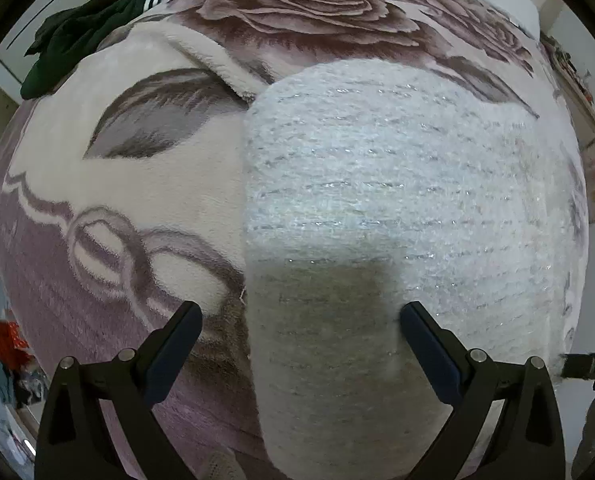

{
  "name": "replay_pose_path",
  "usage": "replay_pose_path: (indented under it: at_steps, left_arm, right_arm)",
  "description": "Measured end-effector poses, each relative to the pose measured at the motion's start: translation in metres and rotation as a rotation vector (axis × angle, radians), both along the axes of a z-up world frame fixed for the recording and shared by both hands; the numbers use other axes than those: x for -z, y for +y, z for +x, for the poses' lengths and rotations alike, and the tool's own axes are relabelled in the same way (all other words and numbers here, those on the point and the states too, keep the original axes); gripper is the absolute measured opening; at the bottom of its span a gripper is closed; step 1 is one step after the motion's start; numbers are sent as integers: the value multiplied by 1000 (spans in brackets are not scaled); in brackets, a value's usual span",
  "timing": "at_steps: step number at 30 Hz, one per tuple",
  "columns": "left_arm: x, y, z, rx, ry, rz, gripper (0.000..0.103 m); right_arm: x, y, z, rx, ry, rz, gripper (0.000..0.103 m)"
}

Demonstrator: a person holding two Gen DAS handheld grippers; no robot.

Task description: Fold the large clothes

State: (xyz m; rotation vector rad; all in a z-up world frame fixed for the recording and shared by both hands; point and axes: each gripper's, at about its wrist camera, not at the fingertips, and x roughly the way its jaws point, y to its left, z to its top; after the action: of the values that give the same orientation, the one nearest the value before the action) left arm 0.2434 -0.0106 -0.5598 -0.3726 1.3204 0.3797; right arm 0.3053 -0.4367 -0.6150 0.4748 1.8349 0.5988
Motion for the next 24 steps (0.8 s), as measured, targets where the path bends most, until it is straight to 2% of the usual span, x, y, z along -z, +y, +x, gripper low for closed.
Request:
replay_pose_path:
  at_steps: [1,4,5,7,9,11,12,13,15,17,19,21,22,23,24]
  left_arm:
    - [0,0,0,7,-2,-5,103]
    - [-1,2,1,25,-21,-33,103]
    - [-1,2,1,26,-27,-51,103]
    - [-8,1,3,21,-31,-67,103]
    - [-23,5,1,20,-57,-30,103]
    - [-36,13,2,13,-72,43,103]
    - [-40,20,3,3,-77,81,103]
    - [-40,28,5,-9,-72,111,103]
    - [-37,42,10,-27,-64,129,103]
    - [-33,55,19,-48,-63,127,103]
    - [-29,59,26,-44,-60,143,103]
    - [-24,60,35,-35,-59,150,103]
    - [-21,61,38,-32,-58,150,103]
    - [-20,60,40,-30,-58,152,103]
    - [-21,59,38,-30,-57,155,103]
  right_arm:
    - [-8,-5,-1,45,-22,-3,19]
    - [-36,-16,-4,77,-123,-45,16]
    - [-31,-17,-4,39,-130,-93,17]
    - [-18,-15,-4,3,-86,-127,20]
    - [-23,-10,4,-25,-51,-113,27]
    - [-46,-8,18,-28,-113,-132,29]
    - [-64,-7,27,-22,-183,-142,30]
    - [-73,-7,31,-13,-218,-139,37]
    - [-88,5,48,12,-265,-56,42]
    - [-86,28,60,5,-262,28,42]
    - [-71,59,76,-19,-280,38,42]
    - [-46,84,89,-55,-255,7,42]
    - [-36,89,92,-66,-237,28,42]
    - [-25,101,94,-82,-217,69,37]
    - [-25,105,96,-73,-222,78,22]
